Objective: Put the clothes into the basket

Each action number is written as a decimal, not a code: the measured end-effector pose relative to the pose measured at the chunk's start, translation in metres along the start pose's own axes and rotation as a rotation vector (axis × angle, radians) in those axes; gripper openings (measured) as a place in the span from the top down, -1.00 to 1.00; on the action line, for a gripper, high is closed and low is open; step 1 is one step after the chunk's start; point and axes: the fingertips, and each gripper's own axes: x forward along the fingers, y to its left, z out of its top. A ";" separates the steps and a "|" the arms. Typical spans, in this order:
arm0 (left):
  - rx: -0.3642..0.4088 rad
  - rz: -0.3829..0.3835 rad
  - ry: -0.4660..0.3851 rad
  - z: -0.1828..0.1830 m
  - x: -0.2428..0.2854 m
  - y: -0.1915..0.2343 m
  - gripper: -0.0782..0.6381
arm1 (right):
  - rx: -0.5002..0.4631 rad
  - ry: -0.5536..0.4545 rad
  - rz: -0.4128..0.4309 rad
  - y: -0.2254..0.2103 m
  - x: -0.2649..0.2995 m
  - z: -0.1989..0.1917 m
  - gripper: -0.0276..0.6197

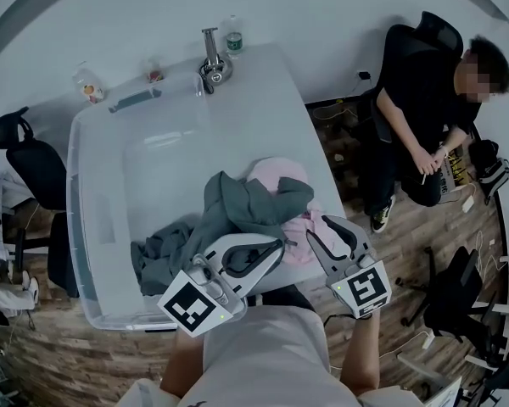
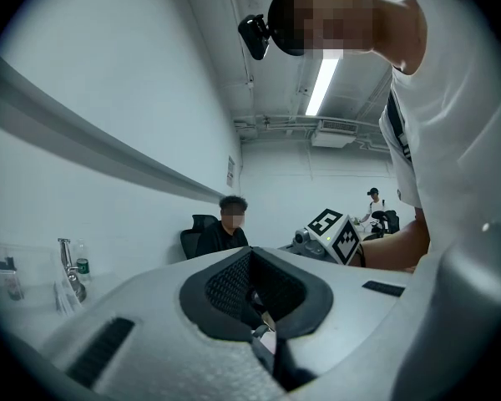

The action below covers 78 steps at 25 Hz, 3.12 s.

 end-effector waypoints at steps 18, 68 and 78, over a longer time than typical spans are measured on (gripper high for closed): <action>-0.020 -0.117 0.093 -0.027 0.067 -0.017 0.77 | -0.006 0.328 0.041 -0.008 0.042 -0.136 0.04; -0.043 -0.155 0.164 -0.038 0.099 -0.013 0.77 | -0.002 0.494 0.043 -0.012 0.116 -0.274 0.18; -0.037 -0.135 0.157 -0.035 0.092 -0.013 0.77 | 0.119 0.427 0.061 -0.009 0.109 -0.254 0.56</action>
